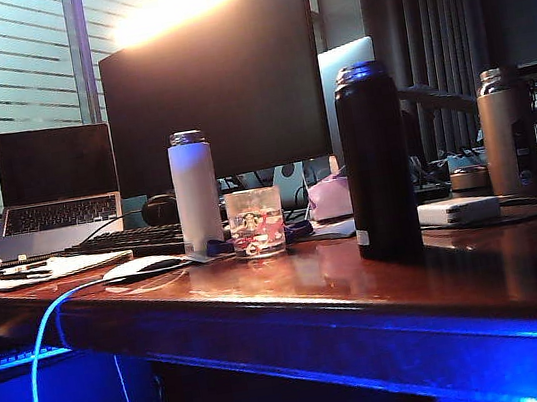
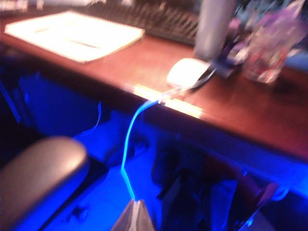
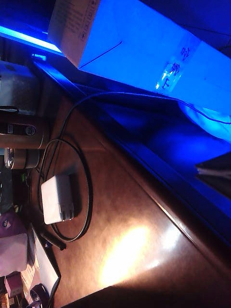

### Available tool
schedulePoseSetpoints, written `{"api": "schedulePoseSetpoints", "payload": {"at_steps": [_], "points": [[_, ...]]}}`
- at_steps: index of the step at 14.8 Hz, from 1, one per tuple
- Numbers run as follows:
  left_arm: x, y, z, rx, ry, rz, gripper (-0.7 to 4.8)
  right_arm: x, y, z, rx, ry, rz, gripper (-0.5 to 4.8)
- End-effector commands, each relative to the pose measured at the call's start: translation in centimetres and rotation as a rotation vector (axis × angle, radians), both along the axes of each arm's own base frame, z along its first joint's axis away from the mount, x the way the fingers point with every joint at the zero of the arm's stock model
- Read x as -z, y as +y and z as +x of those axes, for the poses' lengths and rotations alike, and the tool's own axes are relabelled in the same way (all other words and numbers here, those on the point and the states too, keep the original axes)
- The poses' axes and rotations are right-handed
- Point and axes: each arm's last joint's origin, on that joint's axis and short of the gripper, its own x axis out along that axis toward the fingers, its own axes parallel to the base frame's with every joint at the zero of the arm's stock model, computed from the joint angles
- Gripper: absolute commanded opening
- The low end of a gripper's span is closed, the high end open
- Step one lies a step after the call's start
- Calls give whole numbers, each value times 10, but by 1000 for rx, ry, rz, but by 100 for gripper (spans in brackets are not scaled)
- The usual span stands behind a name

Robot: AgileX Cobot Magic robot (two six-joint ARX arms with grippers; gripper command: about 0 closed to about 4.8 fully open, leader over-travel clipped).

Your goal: Pick up the black thermos, pour a little water from inside into the glass cup, then place the black thermos back on the table.

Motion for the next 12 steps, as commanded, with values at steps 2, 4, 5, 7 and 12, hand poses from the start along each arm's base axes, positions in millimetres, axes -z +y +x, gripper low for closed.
{"api": "schedulePoseSetpoints", "payload": {"at_steps": [2,4,5,7,12], "points": [[5,1,1,-25,-3,101,-3,0,0,0,-1,-11,3,-1],[5,1,1,-17,-4,109,-3,0,0,0,-1,-10,3,-1],[5,1,1,-16,-5,109,-3,0,0,0,-1,-10,3,-1],[5,1,1,-17,-5,109,-3,0,0,0,-1,-10,3,-1],[5,1,1,-17,-4,109,-3,0,0,0,-1,-11,3,-1]]}}
